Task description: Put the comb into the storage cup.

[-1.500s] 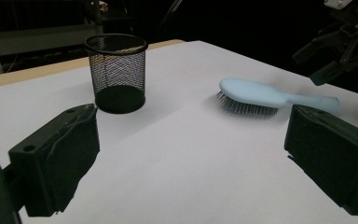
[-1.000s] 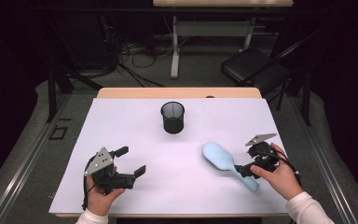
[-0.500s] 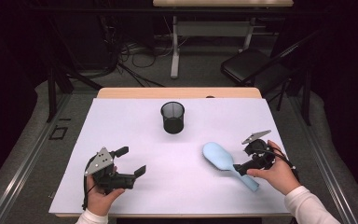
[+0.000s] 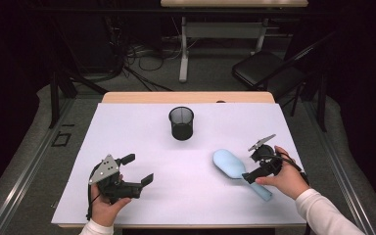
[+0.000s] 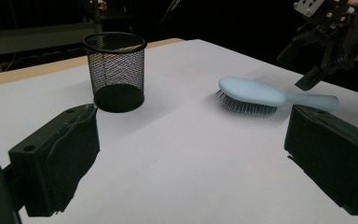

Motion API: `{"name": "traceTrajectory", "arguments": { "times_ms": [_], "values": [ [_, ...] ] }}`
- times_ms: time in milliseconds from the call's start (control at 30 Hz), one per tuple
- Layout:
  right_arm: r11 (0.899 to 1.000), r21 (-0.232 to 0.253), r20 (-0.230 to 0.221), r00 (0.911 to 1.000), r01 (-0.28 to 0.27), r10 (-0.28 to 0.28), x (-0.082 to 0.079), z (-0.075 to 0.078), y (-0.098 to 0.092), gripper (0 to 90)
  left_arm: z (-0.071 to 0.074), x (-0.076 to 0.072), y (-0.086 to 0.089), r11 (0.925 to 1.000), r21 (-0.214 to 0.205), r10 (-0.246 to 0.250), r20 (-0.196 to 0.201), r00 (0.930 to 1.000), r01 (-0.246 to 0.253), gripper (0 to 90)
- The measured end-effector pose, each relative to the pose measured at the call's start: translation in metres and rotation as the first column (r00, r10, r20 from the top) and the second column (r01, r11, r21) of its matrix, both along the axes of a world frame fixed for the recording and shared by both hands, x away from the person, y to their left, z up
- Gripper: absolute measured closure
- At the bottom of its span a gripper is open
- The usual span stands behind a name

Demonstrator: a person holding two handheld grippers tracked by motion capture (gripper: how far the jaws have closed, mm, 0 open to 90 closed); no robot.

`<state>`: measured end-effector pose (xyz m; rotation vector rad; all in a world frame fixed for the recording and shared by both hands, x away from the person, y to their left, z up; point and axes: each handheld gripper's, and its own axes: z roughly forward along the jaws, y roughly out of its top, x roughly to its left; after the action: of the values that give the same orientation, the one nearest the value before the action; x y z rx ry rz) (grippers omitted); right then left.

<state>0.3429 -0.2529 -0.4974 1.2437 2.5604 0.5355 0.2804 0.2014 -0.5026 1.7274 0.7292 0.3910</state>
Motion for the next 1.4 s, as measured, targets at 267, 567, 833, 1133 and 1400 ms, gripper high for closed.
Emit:
{"name": "traceTrajectory", "arguments": {
  "times_ms": [267,567,833,1133,1400],
  "values": [
    [0.999,-0.023,-0.042,0.9987,-0.029,0.028,0.005,-0.006,0.005,0.2,0.000,0.000,0.000,1.0000,0.000,-0.001,0.000,1.0000,0.001,3.2],
    [0.998,-0.044,-0.066,0.9965,-0.055,0.052,0.008,-0.011,0.010,2.8,0.000,0.000,0.000,1.0000,0.000,0.002,0.000,1.0000,-0.002,3.2],
    [0.995,-0.051,-0.080,0.9934,-0.086,0.082,0.007,-0.014,0.015,9.8,0.000,0.000,0.000,1.0000,-0.003,0.000,-0.002,1.0000,0.000,3.2],
    [0.990,-0.068,-0.099,0.9883,-0.123,0.116,0.006,-0.019,0.022,17.8,0.000,0.000,0.000,1.0000,0.001,-0.001,-0.004,1.0000,0.001,3.2],
    [0.989,-0.071,-0.116,0.9855,-0.133,0.124,0.008,-0.021,0.024,25.6,0.000,0.000,0.000,1.0000,0.000,-0.001,-0.003,1.0000,0.001,3.2]
  ]
}}
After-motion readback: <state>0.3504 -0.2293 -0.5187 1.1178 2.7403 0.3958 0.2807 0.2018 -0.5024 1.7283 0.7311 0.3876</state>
